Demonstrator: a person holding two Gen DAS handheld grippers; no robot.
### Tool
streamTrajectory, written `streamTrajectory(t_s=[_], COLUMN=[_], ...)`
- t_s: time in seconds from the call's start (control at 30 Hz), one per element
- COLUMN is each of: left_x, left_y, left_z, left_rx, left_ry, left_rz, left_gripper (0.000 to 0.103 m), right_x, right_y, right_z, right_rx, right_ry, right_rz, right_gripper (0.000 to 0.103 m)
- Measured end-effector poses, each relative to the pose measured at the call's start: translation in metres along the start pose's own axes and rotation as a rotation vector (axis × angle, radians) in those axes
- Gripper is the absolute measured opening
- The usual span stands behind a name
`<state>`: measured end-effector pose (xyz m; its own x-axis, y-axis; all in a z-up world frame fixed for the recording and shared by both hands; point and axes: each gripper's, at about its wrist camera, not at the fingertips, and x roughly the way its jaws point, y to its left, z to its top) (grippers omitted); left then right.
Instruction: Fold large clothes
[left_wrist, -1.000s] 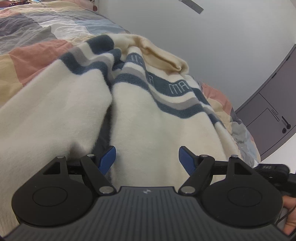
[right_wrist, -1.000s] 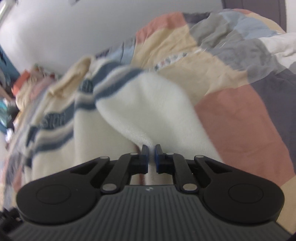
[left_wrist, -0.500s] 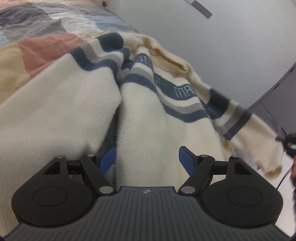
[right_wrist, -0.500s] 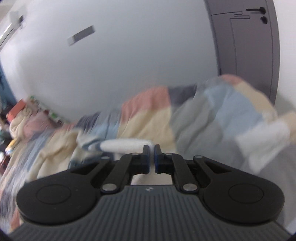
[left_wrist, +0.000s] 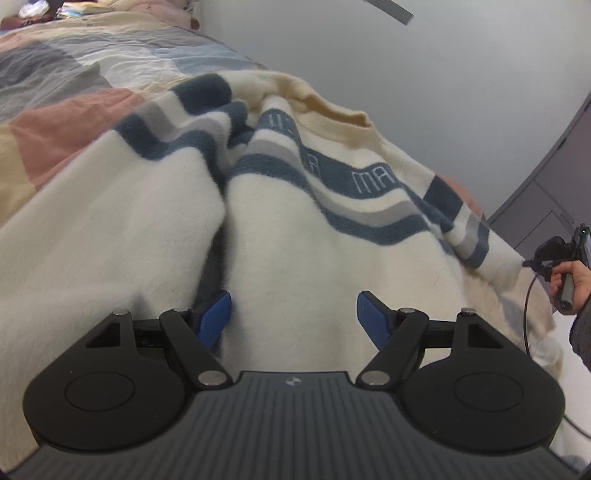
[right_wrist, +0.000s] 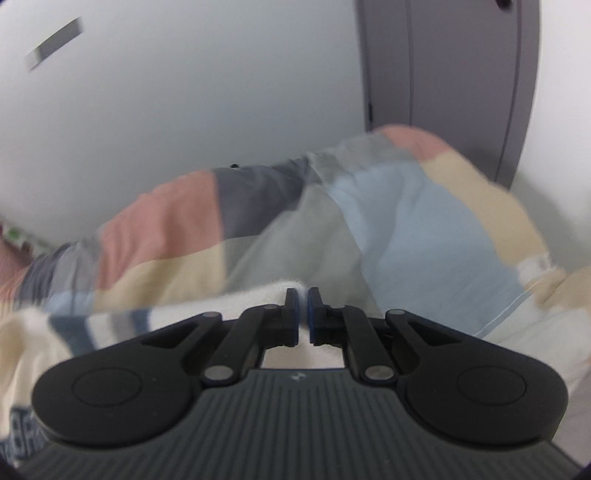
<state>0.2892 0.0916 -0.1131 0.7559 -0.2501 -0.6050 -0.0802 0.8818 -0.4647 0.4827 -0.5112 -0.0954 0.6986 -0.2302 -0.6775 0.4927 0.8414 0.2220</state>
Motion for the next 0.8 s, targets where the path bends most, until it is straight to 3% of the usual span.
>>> streamTrajectory(t_s=[0.17,0.2,0.3,0.33,0.47,0.6,0.8], left_x=[0.009,0.009,0.005,0.003,-0.008,-0.026,-0.056], left_y=[0.0,0.0,0.002,0.003,0.002,0.002,0.005], left_z=[0.0,0.0,0.002,0.002,-0.001,0.0,-0.004], left_rx=[0.006,0.001,-0.023,-0.032,-0.045,-0.077,-0.123], left_ry=[0.015,0.018,0.026,0.026,0.028,0.014,-0.022], left_rz=[-0.004,-0.004,-0.008,-0.01,-0.015,-0.031,-0.085], left_gripper=[0.079,0.079,0.079,0.079,0.079,0.079,0.079], right_x=[0.02,0.019,0.005,-0.001,-0.042,-0.096,-0.194], right_y=[-0.021,-0.023,-0.018,-0.015,0.0,0.017,0.066], right_z=[-0.021,-0.025,-0.034,-0.035,-0.045,-0.072,-0.143], right_rx=[0.116,0.135,0.158,0.146,0.072,0.042,-0.149], right_ry=[-0.006,-0.008,0.025,0.024,0.012,0.013,0.033], right_rz=[0.051,0.05,0.047,0.057,0.04,0.108,0.262], right_gripper=[0.011,0.017,0.054,0.059,0.06,0.06,0.06])
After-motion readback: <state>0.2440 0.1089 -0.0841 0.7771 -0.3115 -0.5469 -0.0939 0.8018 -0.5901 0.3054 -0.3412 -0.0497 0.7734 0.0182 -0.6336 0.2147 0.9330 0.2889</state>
